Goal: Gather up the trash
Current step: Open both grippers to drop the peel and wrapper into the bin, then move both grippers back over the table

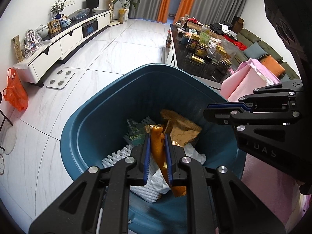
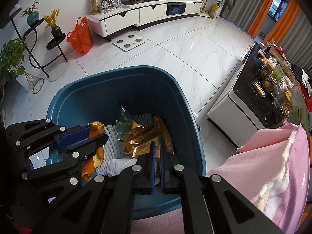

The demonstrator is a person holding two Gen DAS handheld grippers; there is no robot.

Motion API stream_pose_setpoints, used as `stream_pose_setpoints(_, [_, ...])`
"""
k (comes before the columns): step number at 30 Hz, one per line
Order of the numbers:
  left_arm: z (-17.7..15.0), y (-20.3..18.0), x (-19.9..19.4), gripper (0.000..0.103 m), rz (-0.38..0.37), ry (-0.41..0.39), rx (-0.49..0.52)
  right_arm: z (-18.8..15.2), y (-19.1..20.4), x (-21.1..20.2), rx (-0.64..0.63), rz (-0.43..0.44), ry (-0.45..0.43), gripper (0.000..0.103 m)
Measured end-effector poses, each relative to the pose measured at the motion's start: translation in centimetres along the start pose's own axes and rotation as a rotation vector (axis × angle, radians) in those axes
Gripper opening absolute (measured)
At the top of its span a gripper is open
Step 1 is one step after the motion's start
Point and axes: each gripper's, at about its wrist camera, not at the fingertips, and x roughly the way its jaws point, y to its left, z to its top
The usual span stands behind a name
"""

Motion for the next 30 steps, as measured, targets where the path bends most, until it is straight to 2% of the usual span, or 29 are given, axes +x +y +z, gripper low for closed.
stream_pose_setpoints(6, [0.2,-0.2,-0.1,0.015,0.000,-0.003,0.014,-0.1,-0.1,-0.3,0.010,0.001,-0.010,0.005])
stream_pose_setpoints(9, [0.4,-0.3,-0.2,0.024,0.004,-0.011,0.017,-0.2,-0.3,-0.6,0.018,-0.001,-0.017,0.005])
stream_pose_setpoints(17, [1.1,-1.0,-1.2,0.063,0.023,-0.045,0.036,-0.3,-1.1,-1.7,0.035,-0.001,-0.043,0.009])
stream_pose_setpoints(19, [1.3,-1.0,-1.6,0.067,0.034,-0.057,0.039,-0.3,-1.2,-2.0,0.039,-0.004,-0.049,0.011])
stream_pose_setpoints(23, [1.7,-0.9,-2.4,0.079,0.057,-0.070,0.042,-0.3,-1.6,-2.6,0.049,-0.018,-0.064,0.023])
stream_pose_setpoints(27, [1.9,-1.0,-3.0,0.086,0.080,-0.083,0.051,-0.4,-2.0,-3.1,0.069,-0.034,-0.082,0.033])
stream_pose_setpoints(29, [2.0,-1.0,-3.4,0.092,0.091,-0.092,0.051,-0.5,-2.3,-3.3,0.082,-0.048,-0.093,0.045])
stream_pose_setpoints(30, [2.1,-1.0,-3.6,0.093,0.096,-0.097,0.050,-0.5,-2.4,-3.5,0.086,-0.053,-0.099,0.046])
